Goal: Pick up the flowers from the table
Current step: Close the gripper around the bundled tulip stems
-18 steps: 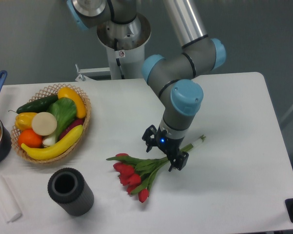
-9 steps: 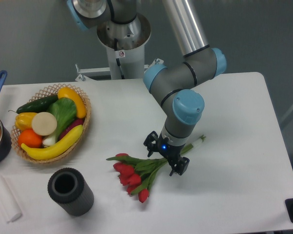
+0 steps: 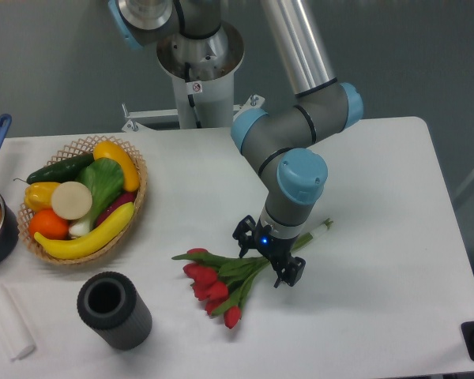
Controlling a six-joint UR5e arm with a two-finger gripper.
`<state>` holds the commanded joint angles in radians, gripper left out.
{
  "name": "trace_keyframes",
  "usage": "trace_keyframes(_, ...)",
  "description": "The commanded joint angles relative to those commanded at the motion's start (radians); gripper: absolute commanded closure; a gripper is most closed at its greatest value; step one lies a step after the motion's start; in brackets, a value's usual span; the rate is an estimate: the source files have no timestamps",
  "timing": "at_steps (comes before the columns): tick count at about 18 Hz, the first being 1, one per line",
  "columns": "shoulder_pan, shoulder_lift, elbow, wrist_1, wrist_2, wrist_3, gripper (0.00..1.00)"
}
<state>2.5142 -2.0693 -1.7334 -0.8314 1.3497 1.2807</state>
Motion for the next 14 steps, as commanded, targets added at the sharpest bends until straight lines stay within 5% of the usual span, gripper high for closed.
trace_keyframes(4,0.006,0.006,-0.02,-0.002,0.026,0.11,0.0)
trace_keyframes(14,-0.017,-0.003,-0.025,0.002,0.058,0.091,0.0)
